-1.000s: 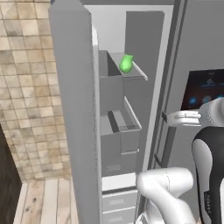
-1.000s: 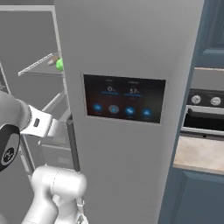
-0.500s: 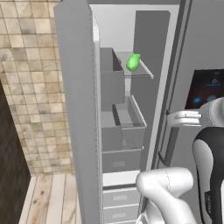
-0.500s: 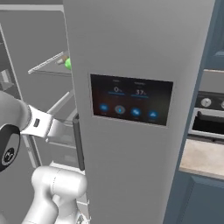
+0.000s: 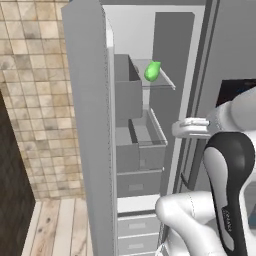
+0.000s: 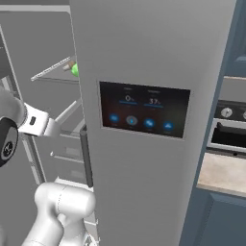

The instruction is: Take the corn, mushroom, and eggplant from the freezer and place them in the bowl on the counter.

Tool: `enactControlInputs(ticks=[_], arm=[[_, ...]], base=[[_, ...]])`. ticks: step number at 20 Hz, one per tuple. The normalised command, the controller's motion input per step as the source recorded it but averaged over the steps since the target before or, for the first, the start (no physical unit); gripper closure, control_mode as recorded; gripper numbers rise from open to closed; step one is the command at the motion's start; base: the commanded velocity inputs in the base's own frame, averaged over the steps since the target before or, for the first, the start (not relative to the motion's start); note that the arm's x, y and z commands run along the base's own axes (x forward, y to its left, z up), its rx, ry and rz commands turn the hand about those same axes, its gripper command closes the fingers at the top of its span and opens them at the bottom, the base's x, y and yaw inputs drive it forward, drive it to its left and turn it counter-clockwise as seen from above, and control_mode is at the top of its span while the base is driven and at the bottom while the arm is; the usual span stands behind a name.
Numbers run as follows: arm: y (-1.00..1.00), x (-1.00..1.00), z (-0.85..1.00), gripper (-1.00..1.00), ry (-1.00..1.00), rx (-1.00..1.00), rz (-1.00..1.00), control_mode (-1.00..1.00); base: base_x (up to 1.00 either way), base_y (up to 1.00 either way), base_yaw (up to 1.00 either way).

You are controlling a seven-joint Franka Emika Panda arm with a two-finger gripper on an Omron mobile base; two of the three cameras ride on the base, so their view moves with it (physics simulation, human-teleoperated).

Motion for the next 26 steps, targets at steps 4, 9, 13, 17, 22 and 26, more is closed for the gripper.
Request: enactControlInputs(ticks=[4,9,13,17,22,26], arm=[[0.41,-0.01,0.48,-1.00,0.03,0.00,0.00,-1.00],[-0.14,0.00,0.35,-1.00,0.11,0.20,0.00,-1.00],[-0.03,0.00,0.21,-1.00,0.09,0.25,0.00,-1.00],[0.31,0.00,0.07,-1.00,0.01,0.14,-0.12,-1.00],[0.25,0.00,0.05,-1.00,0.00,0.02,-0.29,-1.00],[0.00,0.15,0.22,-1.00,0.00,0.01,-0.15,-1.00]], base=[[0.00,0.00,0.00],[0.00,0.00,0.00],[0.00,0.00,0.00],[0.00,0.00,0.00],[0.00,0.00,0.00],[0.00,0.00,0.00]])
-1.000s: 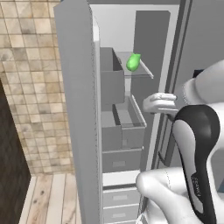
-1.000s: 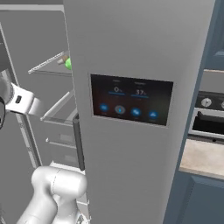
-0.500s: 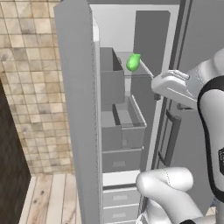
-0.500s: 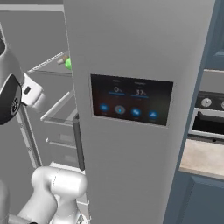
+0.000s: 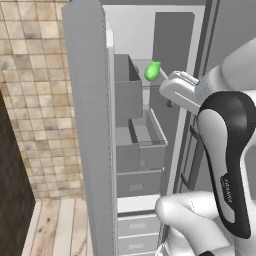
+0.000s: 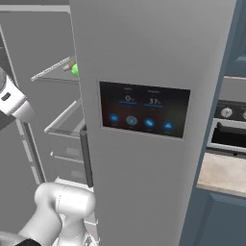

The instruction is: Take the corn, mushroom, and eggplant from the freezer and place them in the bowl on the counter.

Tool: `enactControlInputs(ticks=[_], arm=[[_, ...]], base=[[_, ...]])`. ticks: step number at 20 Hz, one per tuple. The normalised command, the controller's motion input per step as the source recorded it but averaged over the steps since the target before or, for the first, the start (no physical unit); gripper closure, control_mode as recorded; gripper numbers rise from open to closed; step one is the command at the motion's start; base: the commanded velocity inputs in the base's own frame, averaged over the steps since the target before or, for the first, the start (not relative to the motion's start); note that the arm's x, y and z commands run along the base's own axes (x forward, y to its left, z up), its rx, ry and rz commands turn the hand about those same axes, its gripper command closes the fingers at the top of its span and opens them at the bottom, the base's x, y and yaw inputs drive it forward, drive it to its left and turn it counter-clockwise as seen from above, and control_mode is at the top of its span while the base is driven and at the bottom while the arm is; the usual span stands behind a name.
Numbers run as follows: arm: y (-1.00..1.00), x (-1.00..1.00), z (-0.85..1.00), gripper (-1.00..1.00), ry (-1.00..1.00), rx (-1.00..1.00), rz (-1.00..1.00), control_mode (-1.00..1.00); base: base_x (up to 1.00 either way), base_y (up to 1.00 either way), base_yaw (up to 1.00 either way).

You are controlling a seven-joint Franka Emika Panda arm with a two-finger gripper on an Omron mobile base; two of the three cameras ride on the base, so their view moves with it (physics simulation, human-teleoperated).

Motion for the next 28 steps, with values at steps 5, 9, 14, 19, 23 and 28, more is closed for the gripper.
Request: enactControlInputs(ticks=[5,9,14,19,23,28], arm=[[-0.04,0.18,0.36,-1.00,0.09,0.04,-0.01,-1.00],[0.00,0.29,0.14,-1.00,0.01,0.00,0.00,-1.00],[0.00,0.53,0.00,-1.00,0.00,0.00,-0.01,-1.00],[0.02,0.60,0.00,-1.00,0.00,0.00,0.00,-1.00],[0.15,0.62,0.00,-1.00,0.00,0.00,-0.01,-1.00],[0.15,0.54,0.00,-1.00,0.04,-0.04,-0.04,-1.00]], base=[[0.00,0.00,0.00],[0.00,0.00,0.00],[0.00,0.00,0.00],[0.00,0.00,0.00],[0.00,0.00,0.00],[0.00,0.00,0.00]])
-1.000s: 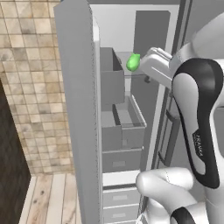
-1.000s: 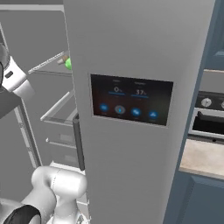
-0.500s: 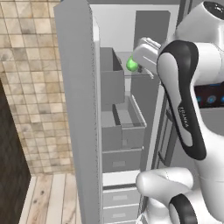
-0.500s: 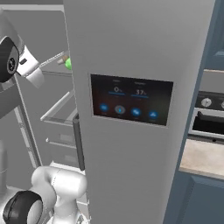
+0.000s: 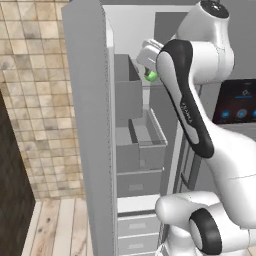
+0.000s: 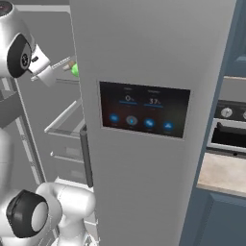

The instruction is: Take the corn, mushroom, and eggplant from the freezer and place them in the bowl on the counter.

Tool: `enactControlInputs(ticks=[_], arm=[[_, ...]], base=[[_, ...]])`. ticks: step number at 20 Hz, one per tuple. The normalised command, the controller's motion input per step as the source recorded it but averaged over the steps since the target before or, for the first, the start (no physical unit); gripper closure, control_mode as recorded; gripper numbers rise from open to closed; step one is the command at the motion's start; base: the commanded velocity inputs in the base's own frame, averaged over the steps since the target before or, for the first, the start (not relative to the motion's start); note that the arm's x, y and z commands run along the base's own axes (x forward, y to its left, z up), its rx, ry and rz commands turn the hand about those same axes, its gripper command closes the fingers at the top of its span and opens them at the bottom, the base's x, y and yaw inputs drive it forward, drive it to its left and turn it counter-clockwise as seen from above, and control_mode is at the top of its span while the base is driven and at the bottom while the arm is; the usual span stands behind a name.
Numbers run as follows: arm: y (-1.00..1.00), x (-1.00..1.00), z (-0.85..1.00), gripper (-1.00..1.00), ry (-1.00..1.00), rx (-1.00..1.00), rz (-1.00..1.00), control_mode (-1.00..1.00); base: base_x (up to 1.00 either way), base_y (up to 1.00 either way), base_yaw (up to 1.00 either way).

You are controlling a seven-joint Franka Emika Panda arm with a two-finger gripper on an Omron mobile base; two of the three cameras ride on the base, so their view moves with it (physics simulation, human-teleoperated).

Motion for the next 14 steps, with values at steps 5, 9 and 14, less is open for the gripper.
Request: enactControlInputs(ticks=[5,9,14], arm=[[0.00,0.32,0.00,-1.00,0.15,-0.08,-0.10,-1.00],[-0.16,0.17,0.00,-1.00,0.06,-0.06,-0.07,-1.00],[-0.16,0.14,-0.01,-1.00,0.00,0.00,0.00,-1.00]], base=[[0.00,0.00,0.00],[0.00,0.00,0.00],[0.00,0.00,0.00]])
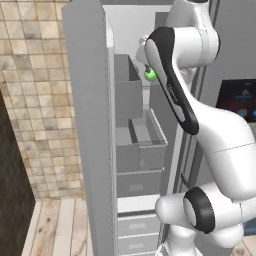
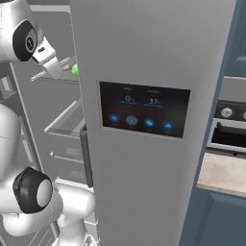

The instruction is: Take the corn, mushroom, and eggplant from the freezer and place them in the bowl on the counter.

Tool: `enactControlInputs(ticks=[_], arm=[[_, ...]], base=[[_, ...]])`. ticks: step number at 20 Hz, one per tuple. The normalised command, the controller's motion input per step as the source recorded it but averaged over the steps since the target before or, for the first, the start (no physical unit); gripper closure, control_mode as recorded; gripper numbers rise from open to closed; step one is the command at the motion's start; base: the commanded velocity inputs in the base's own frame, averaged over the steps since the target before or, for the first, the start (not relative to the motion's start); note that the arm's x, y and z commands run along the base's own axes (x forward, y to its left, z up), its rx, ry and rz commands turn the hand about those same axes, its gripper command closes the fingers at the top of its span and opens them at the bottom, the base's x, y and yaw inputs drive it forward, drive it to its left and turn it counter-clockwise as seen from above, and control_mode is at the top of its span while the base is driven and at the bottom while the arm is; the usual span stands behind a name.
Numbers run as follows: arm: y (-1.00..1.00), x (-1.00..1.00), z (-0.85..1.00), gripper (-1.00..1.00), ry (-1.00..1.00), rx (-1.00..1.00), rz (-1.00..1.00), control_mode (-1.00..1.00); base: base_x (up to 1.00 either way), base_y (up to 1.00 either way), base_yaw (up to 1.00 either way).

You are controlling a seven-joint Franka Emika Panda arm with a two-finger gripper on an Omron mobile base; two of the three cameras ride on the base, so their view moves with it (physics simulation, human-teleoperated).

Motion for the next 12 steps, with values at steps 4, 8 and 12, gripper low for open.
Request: enactControlInputs(ticks=[4,8,12], arm=[[-0.04,0.09,-0.17,-1.00,0.00,-0.02,0.00,-1.00],[0.00,0.13,-0.22,-1.00,0.00,-0.07,0.00,-1.00],[0.00,0.16,-0.18,-1.00,0.00,-0.11,0.00,-1.00]], base=[[0.00,0.00,0.00],[0.00,0.00,0.00],[0.00,0.00,0.00]])
